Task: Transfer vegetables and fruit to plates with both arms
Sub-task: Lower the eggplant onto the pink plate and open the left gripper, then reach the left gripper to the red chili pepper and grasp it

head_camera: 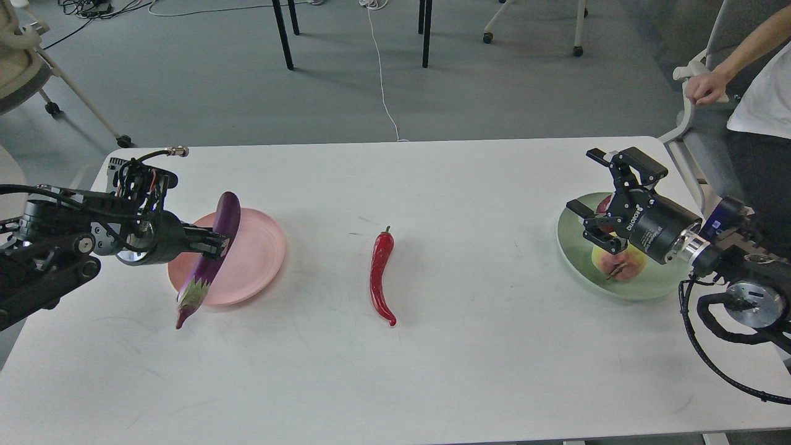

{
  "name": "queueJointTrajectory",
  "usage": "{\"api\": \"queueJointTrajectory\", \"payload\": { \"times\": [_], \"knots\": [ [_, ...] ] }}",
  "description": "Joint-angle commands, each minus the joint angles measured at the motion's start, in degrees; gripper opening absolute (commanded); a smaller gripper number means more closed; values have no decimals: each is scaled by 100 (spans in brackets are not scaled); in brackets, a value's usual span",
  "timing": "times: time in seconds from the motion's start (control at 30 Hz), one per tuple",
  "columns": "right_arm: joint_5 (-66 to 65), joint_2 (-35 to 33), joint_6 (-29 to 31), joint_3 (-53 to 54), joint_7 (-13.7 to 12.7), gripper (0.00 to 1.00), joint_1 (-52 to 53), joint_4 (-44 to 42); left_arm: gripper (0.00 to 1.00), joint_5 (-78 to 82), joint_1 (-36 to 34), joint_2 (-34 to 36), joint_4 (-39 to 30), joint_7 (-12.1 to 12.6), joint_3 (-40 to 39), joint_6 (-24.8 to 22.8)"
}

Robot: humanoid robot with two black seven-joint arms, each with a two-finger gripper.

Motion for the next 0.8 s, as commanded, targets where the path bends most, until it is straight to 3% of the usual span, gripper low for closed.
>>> {"api": "queueJointTrajectory", "payload": {
  "times": [0.0,0.2,0.4,0.53,0.67,0.77],
  "knots": [
    [-8,1,0,0,0,99,-13,0,77,30,-16,9,0,-16,0,0],
    [-9,-8,0,0,0,99,-66,9,96,66,-69,9,-9,-25,-35,0],
    [-96,-8,0,9,0,99,-83,9,97,48,-648,-114,-184,-130,-97,0],
    [-96,-8,0,9,0,99,-83,9,97,22,-1123,-833,-413,-95,-97,0],
    [-96,-8,0,9,0,99,-75,9,97,13,-1264,-1606,-493,54,-97,0],
    [-96,-25,0,35,0,99,-83,9,97,13,-1264,-2301,-493,545,-79,0]
  ]
}}
